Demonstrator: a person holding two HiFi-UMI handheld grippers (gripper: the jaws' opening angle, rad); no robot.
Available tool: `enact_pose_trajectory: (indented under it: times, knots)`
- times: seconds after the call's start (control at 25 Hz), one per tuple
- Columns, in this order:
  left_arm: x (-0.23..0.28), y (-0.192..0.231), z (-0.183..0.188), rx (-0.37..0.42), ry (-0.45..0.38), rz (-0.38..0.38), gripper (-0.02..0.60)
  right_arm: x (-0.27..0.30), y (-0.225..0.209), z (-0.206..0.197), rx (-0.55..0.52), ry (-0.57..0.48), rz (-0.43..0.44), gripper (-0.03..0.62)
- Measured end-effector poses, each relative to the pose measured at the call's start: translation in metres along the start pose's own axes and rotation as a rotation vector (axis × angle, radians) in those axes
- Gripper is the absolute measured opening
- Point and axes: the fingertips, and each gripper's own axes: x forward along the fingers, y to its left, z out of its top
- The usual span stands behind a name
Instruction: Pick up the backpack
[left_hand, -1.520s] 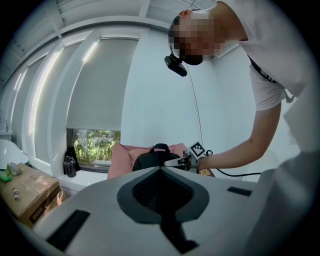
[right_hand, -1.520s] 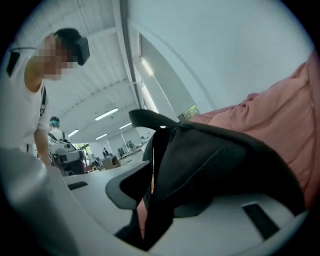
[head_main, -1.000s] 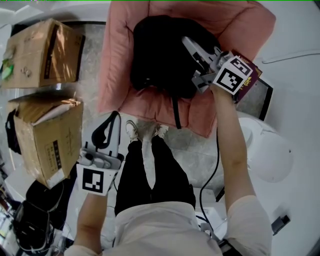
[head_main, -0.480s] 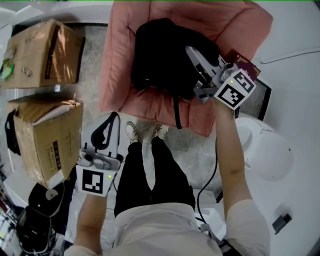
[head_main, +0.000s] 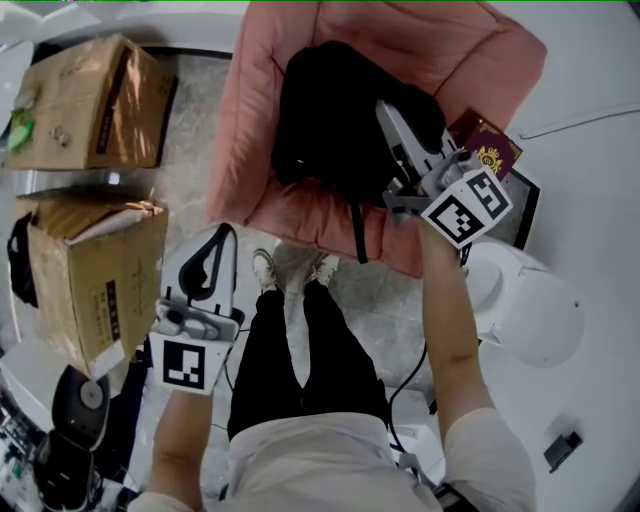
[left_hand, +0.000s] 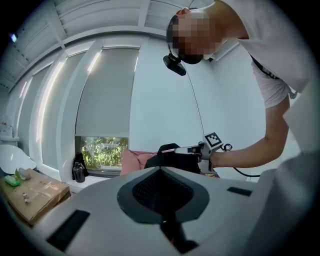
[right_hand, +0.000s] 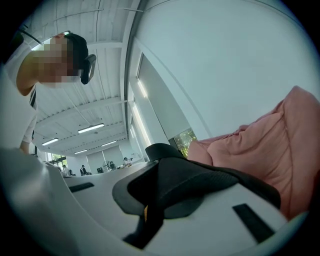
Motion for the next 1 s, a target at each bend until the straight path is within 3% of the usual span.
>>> enact_pose_trajectory:
  times: [0.2,0.52,1.0]
  knots:
    - [-0.009,0.003,0.001,0.026,-0.013,-0.005,0.011,0.010,0.018,0.009,0.008,-0.039,-0.020,0.029]
    - [-0.027,0.014,0.010,0.040,-0.048,0.005,0.011,0.029,0.051,0.013,-0.026,-0.009,-0.027,0.029]
    - [-0.042,0.040,0.026,0.060,-0.063,0.008,0.011,0.029,0.077,0.029,0.019,-0.032,-0.050,0.029]
